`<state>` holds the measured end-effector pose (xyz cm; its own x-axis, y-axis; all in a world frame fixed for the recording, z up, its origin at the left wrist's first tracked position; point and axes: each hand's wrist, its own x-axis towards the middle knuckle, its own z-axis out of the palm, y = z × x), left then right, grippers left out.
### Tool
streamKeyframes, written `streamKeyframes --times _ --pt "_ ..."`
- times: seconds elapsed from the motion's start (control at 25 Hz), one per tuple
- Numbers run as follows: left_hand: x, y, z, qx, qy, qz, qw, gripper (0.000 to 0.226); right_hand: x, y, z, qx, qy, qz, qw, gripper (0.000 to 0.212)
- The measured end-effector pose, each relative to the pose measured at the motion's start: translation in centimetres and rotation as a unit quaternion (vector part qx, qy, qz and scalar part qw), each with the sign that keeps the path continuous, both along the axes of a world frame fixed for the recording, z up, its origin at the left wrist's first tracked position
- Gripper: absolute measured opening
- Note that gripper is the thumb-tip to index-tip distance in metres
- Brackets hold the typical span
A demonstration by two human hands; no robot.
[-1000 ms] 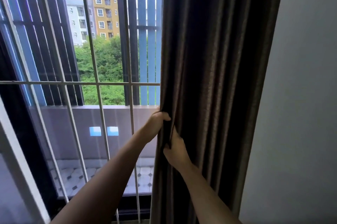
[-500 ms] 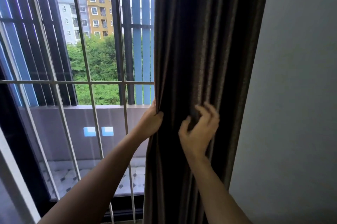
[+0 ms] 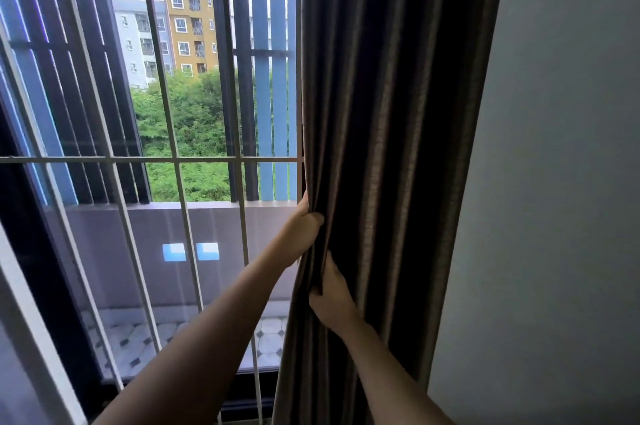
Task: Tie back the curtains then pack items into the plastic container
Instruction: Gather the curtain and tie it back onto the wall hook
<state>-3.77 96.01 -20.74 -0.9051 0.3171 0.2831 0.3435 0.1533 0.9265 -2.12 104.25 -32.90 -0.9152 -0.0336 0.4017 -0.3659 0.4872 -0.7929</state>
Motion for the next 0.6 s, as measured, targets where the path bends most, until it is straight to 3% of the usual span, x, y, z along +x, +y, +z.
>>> streamKeyframes --times 0.2,0.36,0.44,0.52,0.6 --pt "0.2 0.3 -0.4 0.054 -0.021 -0.032 0.998 0.068 -0.4 1.0 0.4 0.01 -0.077 0.014 0.997 0.084" --pt "-0.1 1.0 -0.4 -0.085 0.072 0.006 0.994 0.064 -0.1 0.5 0.6 0.086 -0.085 0.02 0.993 0.087" --pt "-0.1 1.2 -0.4 -0.09 0.117 0.06 0.987 0.057 0.7 0.6 1.2 0.108 -0.069 0.038 0.991 0.085" --pt "-0.2 0.9 -0.2 -0.081 0.134 0.091 0.983 0.056 1.5 1.5 3.3 0.113 0.052 -0.052 0.991 0.063" --pt "-0.3 0.2 0.1 -0.108 0.141 0.089 0.98 0.052 1.9 2.9 6.6 0.037 0.264 -0.219 0.939 0.035"
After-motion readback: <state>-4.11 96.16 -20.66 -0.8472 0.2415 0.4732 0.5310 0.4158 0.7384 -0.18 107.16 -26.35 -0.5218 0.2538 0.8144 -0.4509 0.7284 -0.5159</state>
